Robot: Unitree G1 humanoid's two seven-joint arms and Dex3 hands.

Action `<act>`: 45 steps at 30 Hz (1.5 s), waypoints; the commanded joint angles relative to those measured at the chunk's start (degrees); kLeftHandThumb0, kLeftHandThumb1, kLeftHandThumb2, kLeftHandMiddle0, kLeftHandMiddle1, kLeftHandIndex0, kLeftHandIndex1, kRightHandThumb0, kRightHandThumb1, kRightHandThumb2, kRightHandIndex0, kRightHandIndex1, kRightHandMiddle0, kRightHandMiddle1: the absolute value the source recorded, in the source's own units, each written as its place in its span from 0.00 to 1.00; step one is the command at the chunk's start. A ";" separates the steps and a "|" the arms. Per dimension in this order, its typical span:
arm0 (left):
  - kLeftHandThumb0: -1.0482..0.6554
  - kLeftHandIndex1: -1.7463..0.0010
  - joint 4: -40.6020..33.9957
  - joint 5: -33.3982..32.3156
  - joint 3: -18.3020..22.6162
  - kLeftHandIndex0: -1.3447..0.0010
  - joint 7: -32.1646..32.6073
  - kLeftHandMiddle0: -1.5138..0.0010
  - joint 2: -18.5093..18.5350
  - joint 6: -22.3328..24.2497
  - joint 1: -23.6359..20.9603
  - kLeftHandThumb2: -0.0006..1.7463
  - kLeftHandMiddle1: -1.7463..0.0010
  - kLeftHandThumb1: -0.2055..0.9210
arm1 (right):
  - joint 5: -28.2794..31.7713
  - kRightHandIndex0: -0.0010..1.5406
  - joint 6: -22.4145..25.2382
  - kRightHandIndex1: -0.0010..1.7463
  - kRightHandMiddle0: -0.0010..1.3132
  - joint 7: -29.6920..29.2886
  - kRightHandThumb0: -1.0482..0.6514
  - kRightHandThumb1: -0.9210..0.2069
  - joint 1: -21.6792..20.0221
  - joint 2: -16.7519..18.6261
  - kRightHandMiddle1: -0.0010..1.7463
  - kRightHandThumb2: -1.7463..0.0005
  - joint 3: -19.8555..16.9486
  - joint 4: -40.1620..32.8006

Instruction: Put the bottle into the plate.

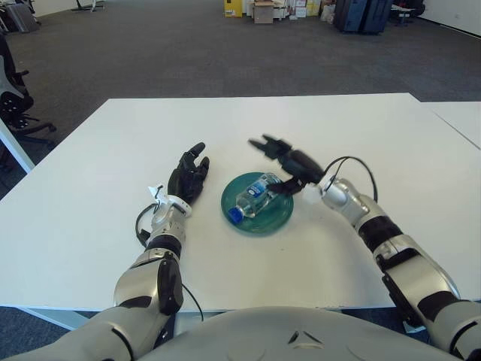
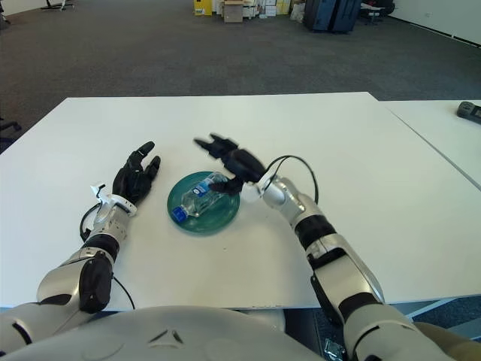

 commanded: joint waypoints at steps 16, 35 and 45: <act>0.10 0.48 2.18 0.31 -0.39 0.97 -0.45 0.50 1.08 -0.48 -0.47 0.55 0.91 1.00 | 18.78 0.07 6.39 0.01 0.01 -3.29 0.15 0.00 -2.04 10.40 0.17 0.47 -17.18 24.29; 0.10 0.49 1.92 0.27 -0.35 0.98 -0.68 0.51 1.10 -1.10 -0.22 0.55 0.89 1.00 | 27.62 0.14 13.94 0.02 0.00 9.08 0.15 0.00 -1.92 12.74 0.29 0.47 -25.56 26.84; 0.10 0.48 1.65 0.81 -0.77 0.97 -0.01 0.52 0.96 -1.64 -0.01 0.55 0.87 1.00 | 27.44 0.17 14.59 0.02 0.00 10.42 0.17 0.00 -1.00 12.64 0.33 0.46 -26.93 28.50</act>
